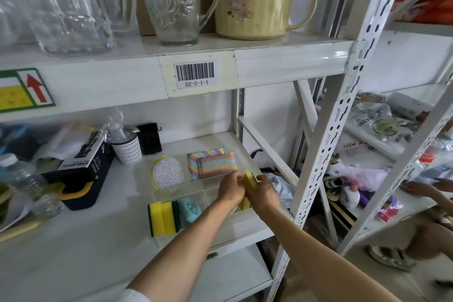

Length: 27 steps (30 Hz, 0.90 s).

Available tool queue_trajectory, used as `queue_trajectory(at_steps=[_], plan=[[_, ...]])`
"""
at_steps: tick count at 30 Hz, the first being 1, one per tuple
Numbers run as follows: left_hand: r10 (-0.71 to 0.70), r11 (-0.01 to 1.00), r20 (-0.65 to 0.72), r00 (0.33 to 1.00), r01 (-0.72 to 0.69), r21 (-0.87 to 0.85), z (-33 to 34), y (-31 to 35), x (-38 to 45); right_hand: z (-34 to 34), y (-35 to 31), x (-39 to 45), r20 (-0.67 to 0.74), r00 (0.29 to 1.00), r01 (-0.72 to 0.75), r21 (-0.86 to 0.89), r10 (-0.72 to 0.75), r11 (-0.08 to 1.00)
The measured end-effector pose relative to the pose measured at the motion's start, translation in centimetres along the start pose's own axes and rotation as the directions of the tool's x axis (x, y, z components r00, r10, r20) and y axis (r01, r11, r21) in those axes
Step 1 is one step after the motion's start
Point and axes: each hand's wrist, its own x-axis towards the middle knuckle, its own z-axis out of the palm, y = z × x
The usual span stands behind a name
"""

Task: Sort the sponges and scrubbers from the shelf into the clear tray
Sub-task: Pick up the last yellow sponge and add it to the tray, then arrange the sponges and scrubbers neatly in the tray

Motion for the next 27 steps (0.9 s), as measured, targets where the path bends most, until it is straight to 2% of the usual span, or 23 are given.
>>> queue_trajectory(at_steps=[6, 12, 15, 20, 24, 27], plan=[[0.024, 1.000, -0.010, 1.000, -0.024, -0.007, -1.6, -0.5, 0.2, -0.4, -1.3, -0.5, -0.162, 0.971, 0.155, -0.135, -0.176, 0.979], [0.067, 0.996, -0.132, 0.989, -0.075, -0.058, -5.2, -1.2, -0.1, 1.4, -4.8, -1.9, -0.194, 0.924, 0.328, -0.039, -0.329, 0.944], [0.084, 0.994, -0.227, 0.970, -0.096, -0.045, -7.7, -2.0, -0.9, 3.2, -6.4, -2.9, -0.111, 0.912, 0.395, -0.018, -0.394, 0.919], [0.101, 0.987, -0.378, 0.920, -0.141, -0.081, -12.5, -3.7, -2.9, 5.7, -8.7, -4.4, 0.131, 0.893, 0.431, 0.033, -0.431, 0.902], [-0.001, 0.994, -0.488, 0.873, -0.053, -0.096, -15.6, -6.4, -4.8, 7.7, -9.4, -5.7, 0.226, 0.880, 0.407, 0.095, -0.418, 0.908], [-0.077, 0.994, -0.471, 0.879, 0.030, -0.107, -16.9, -8.3, -6.3, 8.6, -9.1, -6.3, 0.280, 0.879, 0.379, 0.081, -0.386, 0.922]])
